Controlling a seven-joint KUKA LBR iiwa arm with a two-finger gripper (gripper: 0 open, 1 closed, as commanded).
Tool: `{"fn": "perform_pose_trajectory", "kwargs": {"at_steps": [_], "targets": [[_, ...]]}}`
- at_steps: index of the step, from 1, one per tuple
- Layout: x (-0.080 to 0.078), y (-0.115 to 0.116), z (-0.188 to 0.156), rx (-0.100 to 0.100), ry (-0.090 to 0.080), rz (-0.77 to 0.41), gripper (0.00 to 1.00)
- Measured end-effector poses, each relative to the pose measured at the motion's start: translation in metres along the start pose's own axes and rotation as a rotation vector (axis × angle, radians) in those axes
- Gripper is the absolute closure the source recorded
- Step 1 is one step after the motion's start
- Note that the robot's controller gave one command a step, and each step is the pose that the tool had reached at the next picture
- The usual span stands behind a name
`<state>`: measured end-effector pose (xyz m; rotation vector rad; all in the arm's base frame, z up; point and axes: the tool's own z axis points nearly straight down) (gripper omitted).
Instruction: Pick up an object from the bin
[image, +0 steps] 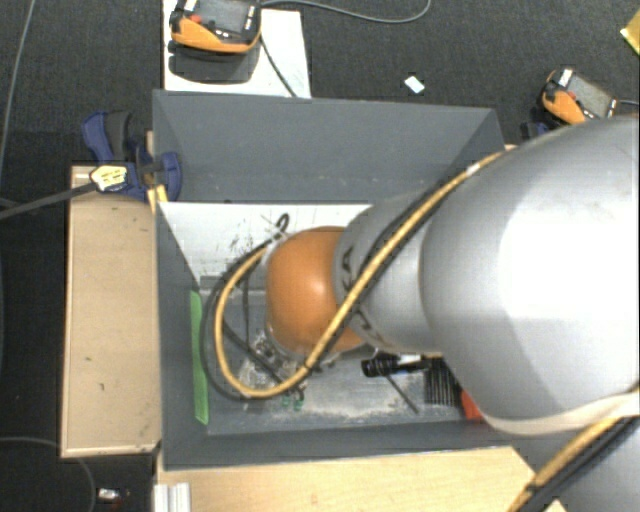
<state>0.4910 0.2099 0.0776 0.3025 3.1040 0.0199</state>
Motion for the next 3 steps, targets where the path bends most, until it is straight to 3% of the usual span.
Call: {"fn": "perform_pose_trajectory", "kwargs": {"at_steps": [1,3], "targets": [[0.002,-0.002,-0.028,0.007,0.01,0.001,1.0],[-0.001,0.0,-0.074,0.003,0.005,0.001,1.0]]}}
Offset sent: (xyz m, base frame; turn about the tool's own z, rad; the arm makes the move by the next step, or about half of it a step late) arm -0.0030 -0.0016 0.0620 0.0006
